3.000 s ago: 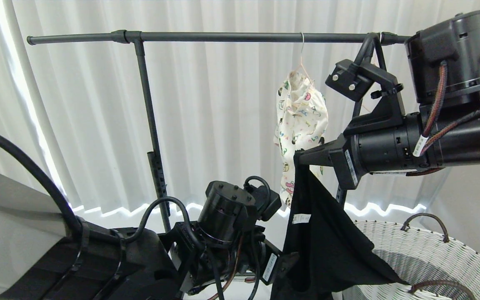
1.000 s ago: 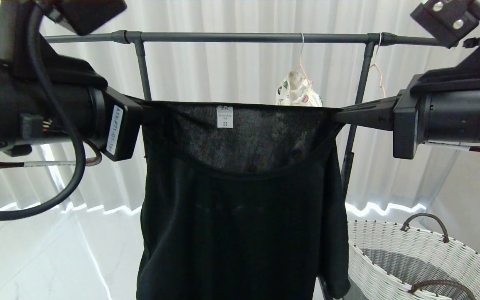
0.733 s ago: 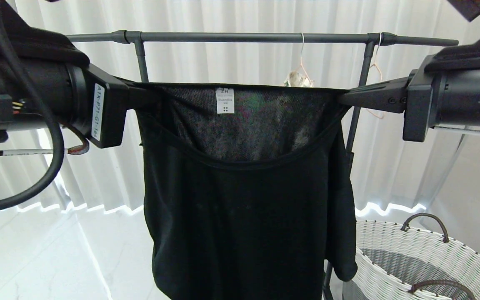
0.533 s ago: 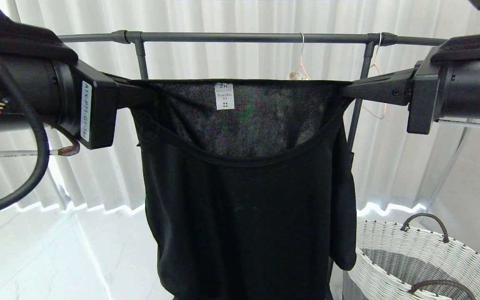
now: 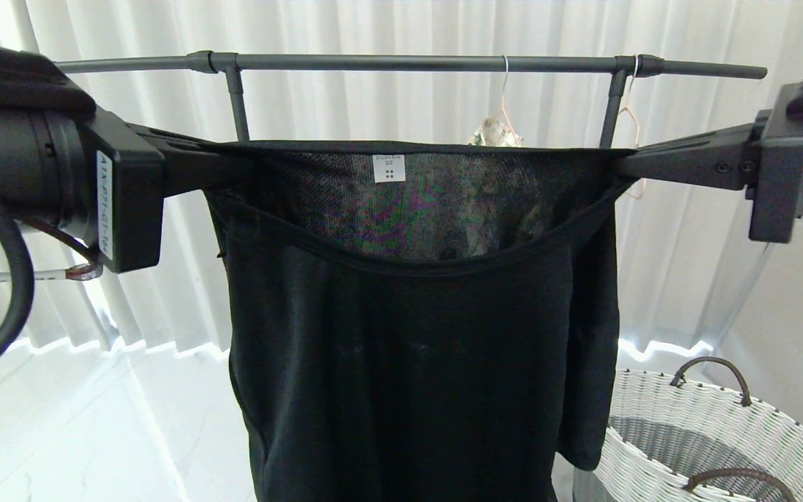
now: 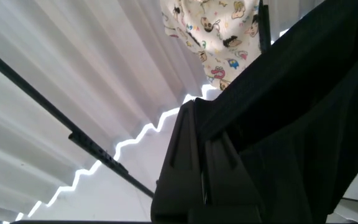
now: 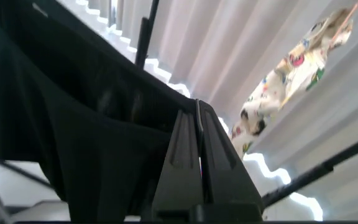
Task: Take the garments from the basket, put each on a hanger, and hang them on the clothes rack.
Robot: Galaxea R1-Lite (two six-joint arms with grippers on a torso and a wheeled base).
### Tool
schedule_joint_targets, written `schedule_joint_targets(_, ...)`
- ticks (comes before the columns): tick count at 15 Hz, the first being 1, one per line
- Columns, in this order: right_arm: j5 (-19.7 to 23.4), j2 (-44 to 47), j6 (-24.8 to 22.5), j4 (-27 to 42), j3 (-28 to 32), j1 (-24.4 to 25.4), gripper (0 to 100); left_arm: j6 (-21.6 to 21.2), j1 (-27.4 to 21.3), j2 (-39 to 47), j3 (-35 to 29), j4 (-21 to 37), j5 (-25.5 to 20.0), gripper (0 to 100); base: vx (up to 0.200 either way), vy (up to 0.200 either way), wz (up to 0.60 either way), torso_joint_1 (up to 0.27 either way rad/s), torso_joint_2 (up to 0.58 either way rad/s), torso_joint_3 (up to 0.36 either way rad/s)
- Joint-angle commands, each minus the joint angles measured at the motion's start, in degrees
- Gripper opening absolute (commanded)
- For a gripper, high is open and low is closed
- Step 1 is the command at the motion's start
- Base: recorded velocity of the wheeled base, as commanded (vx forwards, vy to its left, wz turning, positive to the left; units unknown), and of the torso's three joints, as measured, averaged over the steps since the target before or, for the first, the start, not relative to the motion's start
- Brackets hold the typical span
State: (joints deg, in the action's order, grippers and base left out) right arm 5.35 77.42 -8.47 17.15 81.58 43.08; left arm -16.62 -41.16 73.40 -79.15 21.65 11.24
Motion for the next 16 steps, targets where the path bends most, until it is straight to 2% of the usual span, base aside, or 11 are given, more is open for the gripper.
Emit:
schedule_joint_targets(1, 0.71, -2.98, 0.03, 1.74, -0.02, 0.86, 0, 0.09, -0.50, 0.52, 0.05, -0.91, 0.01, 0, 0.000, 0.000, 0.00, 0.000, 0.00, 0.000)
schedule_joint_targets(5, 1.15, -4.21, 0.03, 4.56, -0.10, 3.85, 0, 0.00, -0.50, 9.04, -0.48, -12.69, 0.10, 0, 0.000, 0.000, 0.00, 0.000, 0.00, 0.000)
schedule_joint_targets(6, 1.15, -4.39, 0.03, 4.91, -0.10, 4.03, 0, 0.00, -0.50, 10.62, -0.30, -14.09, 0.10, 0, 0.000, 0.000, 0.00, 0.000, 0.00, 0.000)
schedule_joint_targets(16, 0.71, -4.21, 0.12, 4.73, -1.34, 4.91, 0, 0.09, -0.59, 11.15, -0.04, -14.88, 0.01, 0, 0.000, 0.000, 0.00, 0.000, 0.00, 0.000)
